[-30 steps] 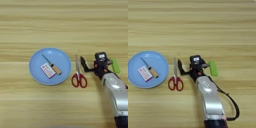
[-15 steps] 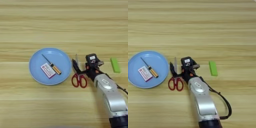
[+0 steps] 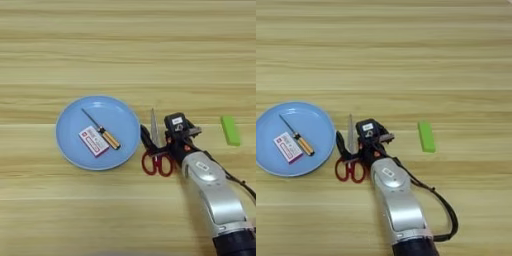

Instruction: Move the objects on the table

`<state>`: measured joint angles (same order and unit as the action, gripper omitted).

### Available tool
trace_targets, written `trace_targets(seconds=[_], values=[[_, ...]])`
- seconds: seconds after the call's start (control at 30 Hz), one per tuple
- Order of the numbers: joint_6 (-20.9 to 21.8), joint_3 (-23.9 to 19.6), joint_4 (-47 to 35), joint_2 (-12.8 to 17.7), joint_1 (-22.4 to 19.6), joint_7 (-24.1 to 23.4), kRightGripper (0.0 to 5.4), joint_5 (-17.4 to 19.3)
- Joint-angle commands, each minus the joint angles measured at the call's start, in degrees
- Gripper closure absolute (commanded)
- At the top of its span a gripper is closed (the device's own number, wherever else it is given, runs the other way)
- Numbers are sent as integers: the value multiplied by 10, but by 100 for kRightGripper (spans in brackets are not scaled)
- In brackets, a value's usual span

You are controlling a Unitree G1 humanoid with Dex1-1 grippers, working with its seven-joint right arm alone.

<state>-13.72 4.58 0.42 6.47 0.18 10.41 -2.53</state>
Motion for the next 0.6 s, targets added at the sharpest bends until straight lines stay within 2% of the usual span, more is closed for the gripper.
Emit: trace_targets(seconds=[0.03, 0.2, 0.6], values=[[27, -6, -12, 8, -30, -12, 3, -9], [31, -8, -18, 17, -24, -23, 3, -26], [21, -31, -49, 36, -13, -21, 3, -28]])
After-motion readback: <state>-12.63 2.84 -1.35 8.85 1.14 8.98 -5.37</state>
